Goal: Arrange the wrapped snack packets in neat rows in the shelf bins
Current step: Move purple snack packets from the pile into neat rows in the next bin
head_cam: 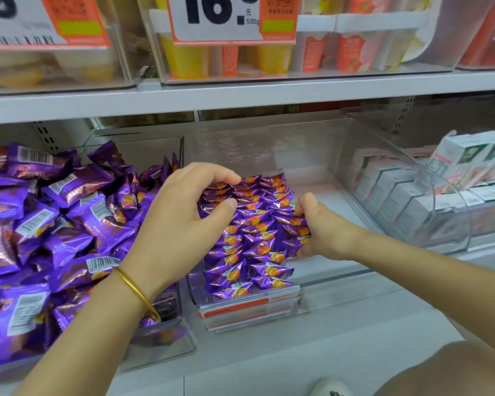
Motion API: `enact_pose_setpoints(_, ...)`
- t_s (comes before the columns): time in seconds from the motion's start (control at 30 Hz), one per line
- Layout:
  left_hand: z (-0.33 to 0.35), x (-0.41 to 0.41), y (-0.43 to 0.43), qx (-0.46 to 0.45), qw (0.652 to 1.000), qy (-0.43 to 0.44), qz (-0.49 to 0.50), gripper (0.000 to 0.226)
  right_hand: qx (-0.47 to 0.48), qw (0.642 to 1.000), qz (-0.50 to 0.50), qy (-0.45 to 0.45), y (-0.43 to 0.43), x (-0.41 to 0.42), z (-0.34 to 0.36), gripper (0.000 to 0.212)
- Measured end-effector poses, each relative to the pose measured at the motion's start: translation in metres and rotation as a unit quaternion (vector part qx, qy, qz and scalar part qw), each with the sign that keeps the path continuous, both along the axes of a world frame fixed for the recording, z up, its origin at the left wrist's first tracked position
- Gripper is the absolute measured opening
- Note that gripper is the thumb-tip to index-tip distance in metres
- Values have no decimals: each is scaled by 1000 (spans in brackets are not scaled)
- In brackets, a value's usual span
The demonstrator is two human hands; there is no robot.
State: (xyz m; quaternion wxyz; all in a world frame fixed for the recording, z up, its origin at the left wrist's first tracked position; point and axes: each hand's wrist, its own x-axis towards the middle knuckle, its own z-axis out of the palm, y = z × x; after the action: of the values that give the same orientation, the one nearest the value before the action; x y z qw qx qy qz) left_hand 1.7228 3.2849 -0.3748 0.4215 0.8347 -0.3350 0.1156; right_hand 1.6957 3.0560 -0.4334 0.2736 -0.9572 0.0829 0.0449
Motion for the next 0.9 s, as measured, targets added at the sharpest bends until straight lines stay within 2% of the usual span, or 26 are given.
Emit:
enact_pose_setpoints(0.27, 0, 0, 0, 1, 1000, 0, -1, 26, 11, 999, -25, 38, 1, -5, 7, 77)
enact_pose_setpoints(0.57, -2, 2, 2, -10, 1000, -4, -7, 25, 7, 998, -46, 52, -7, -14, 21, 74)
enact_pose_setpoints(0.67, 0, 2, 4, -50, 999, 8, -13, 24, 0, 998, -59, -27, -4, -20, 38, 57)
enact_pose_setpoints(0.77, 10, 1, 19, -98, 995, 20, -7, 24, 50, 987, -44, -149, 16, -24, 59, 35)
enact_pose_setpoints(0.9, 27, -3, 60, -103, 994, 28, 15, 22, 115, 972, 13, -206, 56, -25, 81, 21)
